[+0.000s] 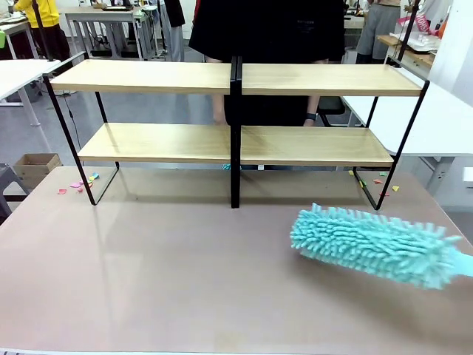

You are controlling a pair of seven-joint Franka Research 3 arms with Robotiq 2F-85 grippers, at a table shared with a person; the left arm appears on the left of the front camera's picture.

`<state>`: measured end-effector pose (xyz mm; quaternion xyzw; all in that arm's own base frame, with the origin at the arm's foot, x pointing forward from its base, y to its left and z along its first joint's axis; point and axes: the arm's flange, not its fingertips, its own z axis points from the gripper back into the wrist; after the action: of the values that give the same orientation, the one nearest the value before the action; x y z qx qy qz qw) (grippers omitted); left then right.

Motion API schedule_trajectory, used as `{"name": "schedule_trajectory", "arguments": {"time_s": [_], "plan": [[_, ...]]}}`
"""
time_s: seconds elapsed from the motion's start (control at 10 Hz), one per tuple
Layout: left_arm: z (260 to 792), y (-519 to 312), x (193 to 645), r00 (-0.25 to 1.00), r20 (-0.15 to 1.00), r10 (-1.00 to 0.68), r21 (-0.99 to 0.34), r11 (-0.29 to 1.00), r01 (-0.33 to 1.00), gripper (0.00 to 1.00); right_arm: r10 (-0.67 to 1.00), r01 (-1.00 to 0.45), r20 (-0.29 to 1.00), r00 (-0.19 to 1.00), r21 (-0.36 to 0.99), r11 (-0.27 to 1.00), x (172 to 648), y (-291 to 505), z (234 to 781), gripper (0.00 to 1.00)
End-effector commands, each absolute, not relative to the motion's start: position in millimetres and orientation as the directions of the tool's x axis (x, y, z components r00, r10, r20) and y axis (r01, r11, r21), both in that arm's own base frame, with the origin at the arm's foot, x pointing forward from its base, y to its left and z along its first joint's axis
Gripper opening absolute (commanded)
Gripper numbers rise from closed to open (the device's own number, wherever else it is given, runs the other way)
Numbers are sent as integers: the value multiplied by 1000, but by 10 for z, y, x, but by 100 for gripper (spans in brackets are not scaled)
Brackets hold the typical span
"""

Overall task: Clean the shelves.
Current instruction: Clean another randomly selected level of the Shelf with the Duster.

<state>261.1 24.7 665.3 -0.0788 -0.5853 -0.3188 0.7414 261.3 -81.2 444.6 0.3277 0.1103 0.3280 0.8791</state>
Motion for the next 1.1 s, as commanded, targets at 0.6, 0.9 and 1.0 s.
{"name": "schedule_trajectory", "arguments": {"time_s": [0.6, 0.9, 1.0], "plan": [[6652, 247, 2612, 114, 916, -384, 260, 787, 560, 100, 541, -662, 381, 749, 408, 629, 2191, -2502, 5226, 13], [6652, 247, 2612, 114, 916, -384, 260, 787, 560, 100, 406, -614, 514, 756, 341, 712, 2104, -3007, 5184, 13], [6652, 247, 2612, 114, 916, -384, 260, 787, 560, 100, 357, -602, 562, 747, 342, 722, 2102, -3050, 5160, 13]]}}
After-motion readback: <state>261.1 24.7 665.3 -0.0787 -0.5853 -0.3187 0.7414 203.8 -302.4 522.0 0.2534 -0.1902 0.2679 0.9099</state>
